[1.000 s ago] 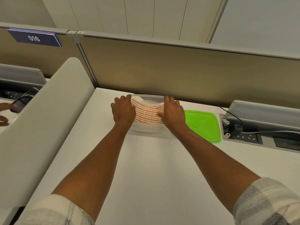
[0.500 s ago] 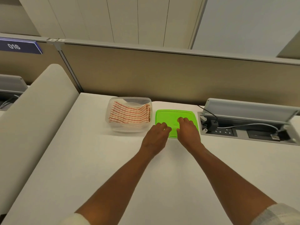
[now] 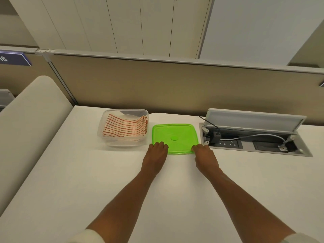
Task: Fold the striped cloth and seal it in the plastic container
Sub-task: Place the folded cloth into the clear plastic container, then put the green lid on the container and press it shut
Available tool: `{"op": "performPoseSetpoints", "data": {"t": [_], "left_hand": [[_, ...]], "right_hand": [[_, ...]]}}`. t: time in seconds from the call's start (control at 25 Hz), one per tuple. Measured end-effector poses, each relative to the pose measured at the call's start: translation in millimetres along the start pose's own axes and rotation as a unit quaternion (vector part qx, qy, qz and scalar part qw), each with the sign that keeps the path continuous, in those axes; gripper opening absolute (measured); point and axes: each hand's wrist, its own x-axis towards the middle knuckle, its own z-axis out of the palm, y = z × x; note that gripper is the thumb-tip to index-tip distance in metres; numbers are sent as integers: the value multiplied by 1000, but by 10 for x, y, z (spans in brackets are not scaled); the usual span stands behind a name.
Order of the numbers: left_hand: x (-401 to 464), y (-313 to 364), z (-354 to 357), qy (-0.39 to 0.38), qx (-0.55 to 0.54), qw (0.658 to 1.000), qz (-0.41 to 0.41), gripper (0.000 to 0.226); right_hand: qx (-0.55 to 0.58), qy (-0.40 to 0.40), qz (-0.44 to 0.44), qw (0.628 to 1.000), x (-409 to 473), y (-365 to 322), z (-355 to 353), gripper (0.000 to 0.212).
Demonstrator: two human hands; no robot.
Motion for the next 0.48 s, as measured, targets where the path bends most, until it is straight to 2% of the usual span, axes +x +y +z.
{"op": "performPoseSetpoints", "data": {"t": [0.12,0.28,0.4,0.48], "left_hand": [[-61,27,-96,79,45,995,32,33],[-79,79,-318,133,25,991,13,36],[-75,90,-531,154,-26,987,-24,34],[-62,81,-702,179,-81,978,-65,27]], "right_hand": [[17,30,-4,999,-57,76,-60,42],[99,120,-5,988,-132,222,-305,30],[183,190,29,964,-207,320,-522,21],[245,207,39,946,-240,288,-685,20]]}}
